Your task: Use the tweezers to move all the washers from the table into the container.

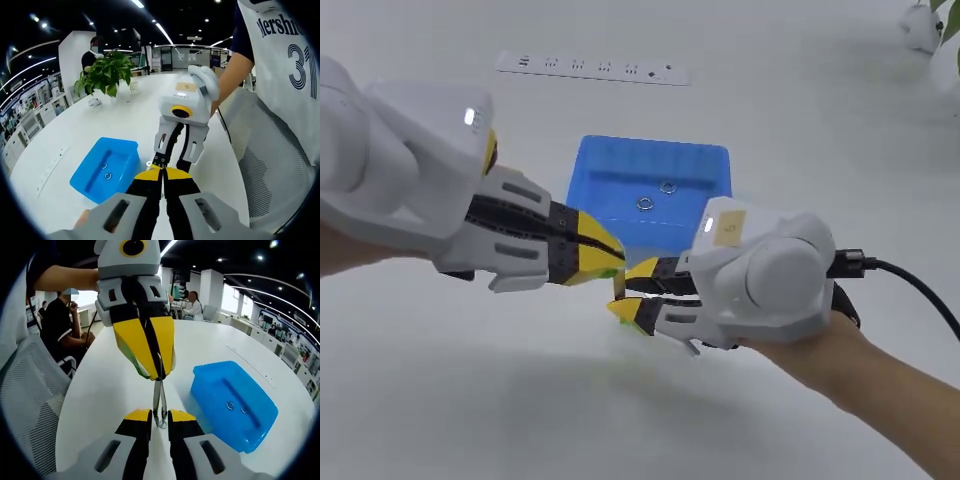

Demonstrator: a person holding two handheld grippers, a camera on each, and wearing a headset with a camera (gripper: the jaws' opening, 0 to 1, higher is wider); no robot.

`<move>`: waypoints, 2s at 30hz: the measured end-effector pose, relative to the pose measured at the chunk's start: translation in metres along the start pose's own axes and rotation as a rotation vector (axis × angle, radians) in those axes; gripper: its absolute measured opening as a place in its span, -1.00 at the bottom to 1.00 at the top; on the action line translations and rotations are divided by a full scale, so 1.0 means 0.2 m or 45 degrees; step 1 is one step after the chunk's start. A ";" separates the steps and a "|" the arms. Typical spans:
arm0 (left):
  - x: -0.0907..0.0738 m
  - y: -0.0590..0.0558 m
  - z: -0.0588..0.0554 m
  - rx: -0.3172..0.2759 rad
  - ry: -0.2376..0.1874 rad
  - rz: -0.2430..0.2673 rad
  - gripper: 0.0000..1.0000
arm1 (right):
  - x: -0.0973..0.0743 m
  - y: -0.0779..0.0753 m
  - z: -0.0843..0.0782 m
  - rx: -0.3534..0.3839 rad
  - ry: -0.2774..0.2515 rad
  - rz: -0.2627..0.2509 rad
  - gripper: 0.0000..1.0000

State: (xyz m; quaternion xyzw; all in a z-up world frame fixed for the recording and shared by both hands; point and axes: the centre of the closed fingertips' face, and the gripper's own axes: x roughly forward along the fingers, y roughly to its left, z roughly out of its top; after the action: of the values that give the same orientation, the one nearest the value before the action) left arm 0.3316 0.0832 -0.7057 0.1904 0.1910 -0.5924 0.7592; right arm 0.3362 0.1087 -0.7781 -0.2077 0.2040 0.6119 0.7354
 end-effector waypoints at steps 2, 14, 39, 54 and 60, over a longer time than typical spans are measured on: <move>0.00 0.00 0.00 -0.002 0.004 -0.007 -0.91 | 0.00 0.00 0.00 -0.001 -0.001 0.003 -0.72; 0.01 -0.01 0.00 -0.043 0.013 -0.034 -0.90 | 0.01 0.01 0.01 -0.020 0.006 0.042 -0.76; -0.05 -0.03 0.09 -0.023 0.027 -0.034 -0.90 | -0.06 0.02 0.10 -0.051 -0.016 0.047 -0.78; -0.15 0.04 0.32 0.117 -0.009 0.021 -0.90 | -0.19 -0.11 0.31 -0.159 -0.084 -0.059 -0.78; -0.15 0.13 0.39 0.184 -0.010 0.028 -0.90 | -0.22 -0.21 0.36 -0.190 -0.100 -0.108 -0.78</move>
State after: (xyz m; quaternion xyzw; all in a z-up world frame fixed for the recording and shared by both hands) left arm 0.3543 0.0737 -0.6230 0.2445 0.1424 -0.5969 0.7508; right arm 0.3741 0.1060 -0.6912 -0.2461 0.1200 0.6013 0.7506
